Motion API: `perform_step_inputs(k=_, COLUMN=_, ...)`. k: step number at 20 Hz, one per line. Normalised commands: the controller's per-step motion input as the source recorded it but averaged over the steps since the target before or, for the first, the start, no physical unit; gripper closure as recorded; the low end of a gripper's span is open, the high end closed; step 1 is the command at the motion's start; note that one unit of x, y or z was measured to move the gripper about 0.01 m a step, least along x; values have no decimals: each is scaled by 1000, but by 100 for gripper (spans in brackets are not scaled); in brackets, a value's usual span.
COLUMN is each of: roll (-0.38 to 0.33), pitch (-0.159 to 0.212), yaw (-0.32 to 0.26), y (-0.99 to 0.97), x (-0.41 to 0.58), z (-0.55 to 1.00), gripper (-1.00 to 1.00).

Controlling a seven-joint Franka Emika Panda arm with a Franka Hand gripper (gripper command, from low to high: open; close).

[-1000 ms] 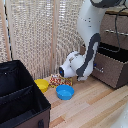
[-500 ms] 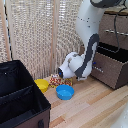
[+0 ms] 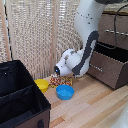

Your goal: Move your gripper towards the bottom drawer handle. Grasp the handle gently with your gripper. Apply gentle outward force to slide the bottom drawer open.

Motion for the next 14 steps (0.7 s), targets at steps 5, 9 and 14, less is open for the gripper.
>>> perform_step_inputs(k=5, roll=265, pitch=0, yaw=-70, y=320, x=206, z=205, gripper=-100)
perform_step_inputs(k=9, roll=348, pitch=0, yaw=-71, y=469, x=121, z=91, gripper=-100)
perform_step_inputs(k=14, roll=355, pitch=0, yaw=-70, y=487, x=108, z=74, gripper=-100)
